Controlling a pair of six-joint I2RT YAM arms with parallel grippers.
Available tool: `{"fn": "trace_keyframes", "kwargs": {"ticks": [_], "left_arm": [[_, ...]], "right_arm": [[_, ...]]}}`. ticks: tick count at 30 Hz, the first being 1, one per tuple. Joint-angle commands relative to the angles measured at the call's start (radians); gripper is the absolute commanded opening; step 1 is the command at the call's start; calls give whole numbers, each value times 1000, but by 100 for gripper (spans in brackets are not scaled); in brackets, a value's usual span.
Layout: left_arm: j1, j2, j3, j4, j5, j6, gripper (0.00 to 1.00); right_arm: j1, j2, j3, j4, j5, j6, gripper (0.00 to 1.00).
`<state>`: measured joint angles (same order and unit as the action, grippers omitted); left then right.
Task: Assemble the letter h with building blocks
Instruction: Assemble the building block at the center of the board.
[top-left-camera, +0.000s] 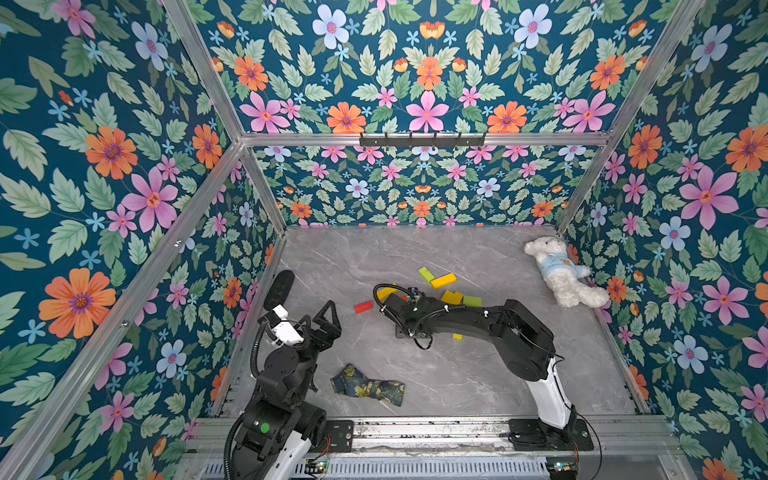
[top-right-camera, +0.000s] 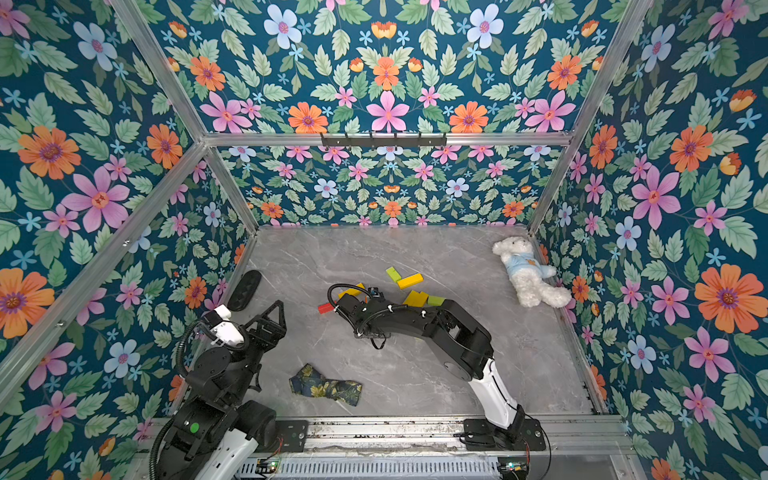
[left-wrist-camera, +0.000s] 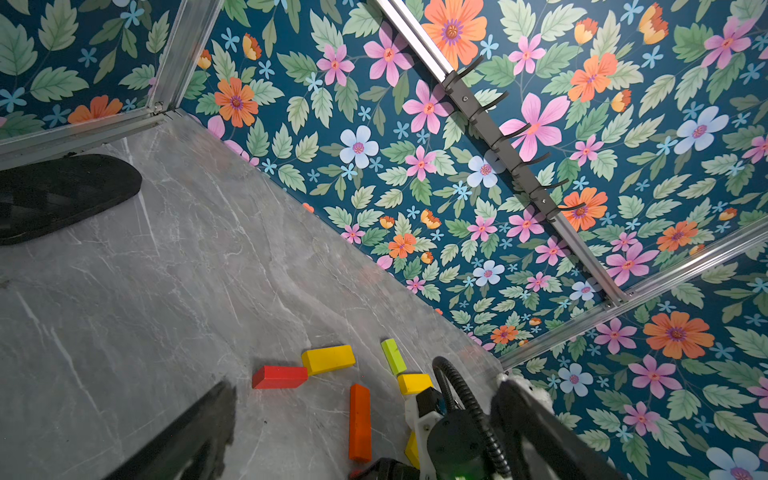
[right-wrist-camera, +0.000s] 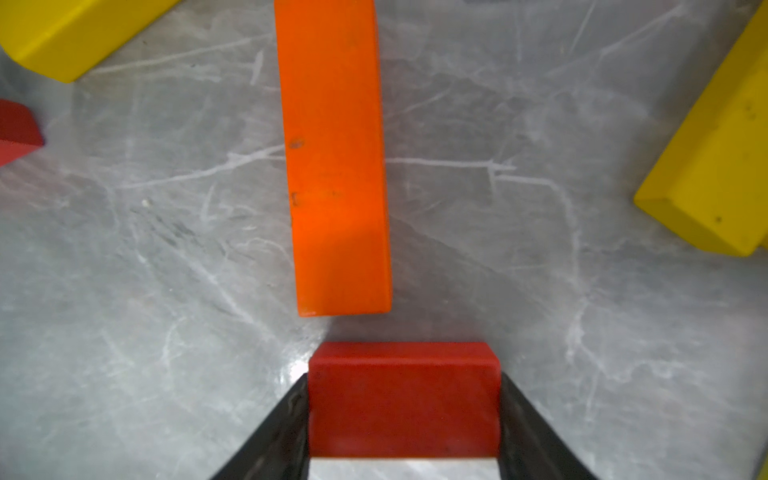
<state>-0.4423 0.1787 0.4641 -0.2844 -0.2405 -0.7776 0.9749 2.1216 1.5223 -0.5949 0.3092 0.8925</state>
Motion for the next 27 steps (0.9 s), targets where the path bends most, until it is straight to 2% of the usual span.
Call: {"fn": "trace_keyframes", "kwargs": {"ticks": [1,27], "left_arm": [[1,2,1,28,-13,5,100],[0,3,1,25,-17,8,100]], "right_arm": [[0,10,4,-32,11,2,66],[-3,44,44,-43,20,1,67]]}}
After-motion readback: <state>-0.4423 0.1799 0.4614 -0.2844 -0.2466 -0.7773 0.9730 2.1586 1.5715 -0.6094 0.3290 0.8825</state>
